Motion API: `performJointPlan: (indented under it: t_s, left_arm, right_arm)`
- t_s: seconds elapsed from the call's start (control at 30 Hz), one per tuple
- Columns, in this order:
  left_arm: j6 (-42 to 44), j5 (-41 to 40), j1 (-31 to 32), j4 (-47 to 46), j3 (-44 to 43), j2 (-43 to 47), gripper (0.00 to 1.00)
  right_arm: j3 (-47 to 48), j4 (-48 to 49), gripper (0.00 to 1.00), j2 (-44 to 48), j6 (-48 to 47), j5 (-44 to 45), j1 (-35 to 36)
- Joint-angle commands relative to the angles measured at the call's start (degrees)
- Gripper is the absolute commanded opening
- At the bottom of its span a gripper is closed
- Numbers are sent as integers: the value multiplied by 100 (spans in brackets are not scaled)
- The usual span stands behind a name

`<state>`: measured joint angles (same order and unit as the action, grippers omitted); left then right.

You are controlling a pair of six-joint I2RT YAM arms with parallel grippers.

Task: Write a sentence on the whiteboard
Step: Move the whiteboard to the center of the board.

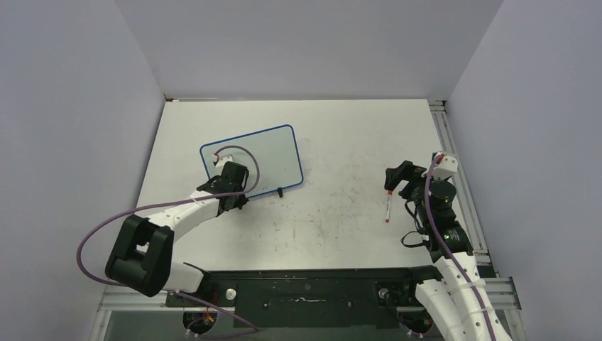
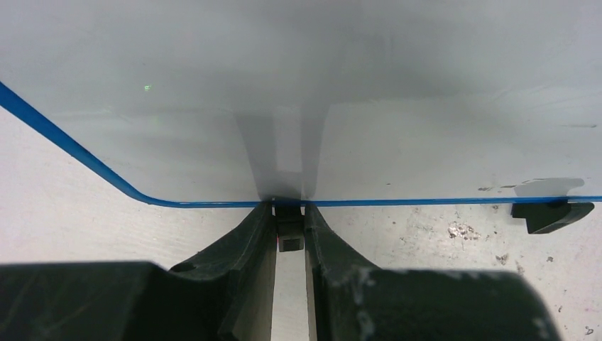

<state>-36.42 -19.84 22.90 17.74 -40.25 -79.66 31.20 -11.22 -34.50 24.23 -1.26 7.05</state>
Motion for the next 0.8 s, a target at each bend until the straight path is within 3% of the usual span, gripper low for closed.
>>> performJointPlan:
  t_s: [0.0, 0.53, 0.77]
  left_arm:
    - [-249, -27, 260, -48, 58, 275, 0]
    - [-1181, -361, 1499, 297, 139, 484, 0]
    - [-1387, -257, 1716, 353, 186, 545, 0]
  right_arm:
    - [1, 219, 90, 32, -68, 108, -33]
    - [0, 197, 90, 47, -68, 108, -23]
    - [-1, 178, 90, 23, -58, 108, -29]
